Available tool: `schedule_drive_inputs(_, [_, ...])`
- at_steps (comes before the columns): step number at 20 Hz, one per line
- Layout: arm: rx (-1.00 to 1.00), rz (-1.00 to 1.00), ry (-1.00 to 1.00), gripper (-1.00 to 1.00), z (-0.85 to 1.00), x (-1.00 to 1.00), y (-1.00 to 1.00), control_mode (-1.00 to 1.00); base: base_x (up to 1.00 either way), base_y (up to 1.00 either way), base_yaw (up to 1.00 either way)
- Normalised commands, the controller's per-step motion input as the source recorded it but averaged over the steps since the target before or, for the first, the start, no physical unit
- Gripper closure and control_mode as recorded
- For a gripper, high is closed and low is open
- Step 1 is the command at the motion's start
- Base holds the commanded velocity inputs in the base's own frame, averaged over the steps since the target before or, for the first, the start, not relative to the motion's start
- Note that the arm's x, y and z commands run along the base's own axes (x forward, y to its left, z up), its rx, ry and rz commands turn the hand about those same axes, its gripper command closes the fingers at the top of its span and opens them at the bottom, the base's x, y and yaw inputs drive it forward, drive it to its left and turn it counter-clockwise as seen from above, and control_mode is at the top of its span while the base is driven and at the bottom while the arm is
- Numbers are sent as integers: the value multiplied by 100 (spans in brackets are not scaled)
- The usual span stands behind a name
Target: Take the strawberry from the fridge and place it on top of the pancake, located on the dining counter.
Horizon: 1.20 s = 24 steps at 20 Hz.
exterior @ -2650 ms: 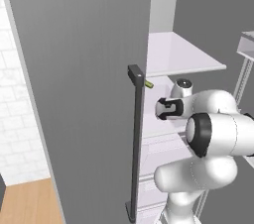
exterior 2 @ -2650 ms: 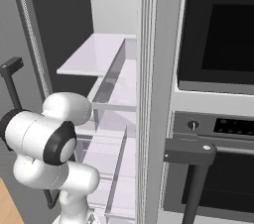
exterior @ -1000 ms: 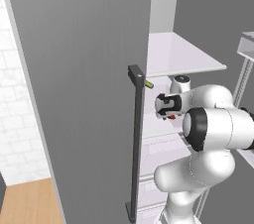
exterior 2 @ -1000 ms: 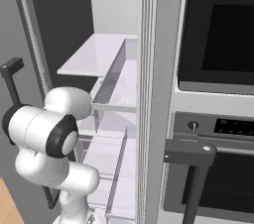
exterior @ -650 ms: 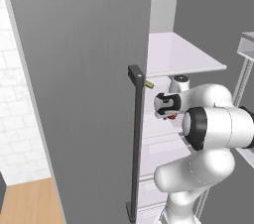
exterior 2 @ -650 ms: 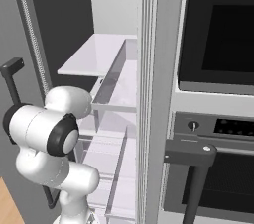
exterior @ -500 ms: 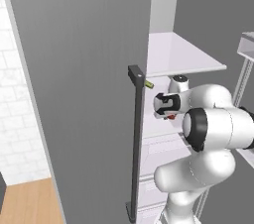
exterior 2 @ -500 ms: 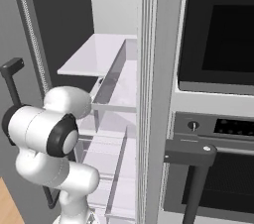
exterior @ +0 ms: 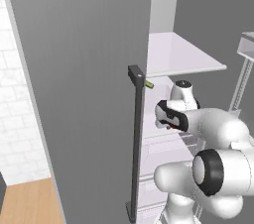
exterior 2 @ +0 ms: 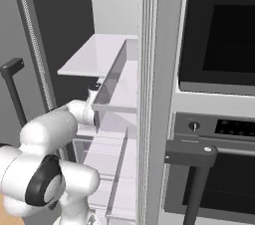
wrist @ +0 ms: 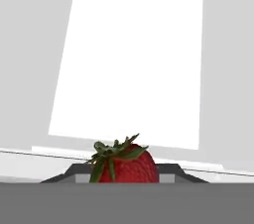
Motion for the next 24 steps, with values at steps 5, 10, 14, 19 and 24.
schedule_drive_inputs(5, [0,0,-1,100,24,-100,12,-100,0,0,0])
schedule_drive_inputs(10, [6,0,0,100,91,-100,1,-100,0,0,0])
schedule_drive_inputs(14, [5,0,0,100,99,-87,0,-100,0,0,0])
schedule_drive_inputs(19, [2,0,0,100,95,-64,1,-100,0,0,0])
schedule_drive_inputs(24, [0,0,0,100,49,-54,5,-100,0,0,0])
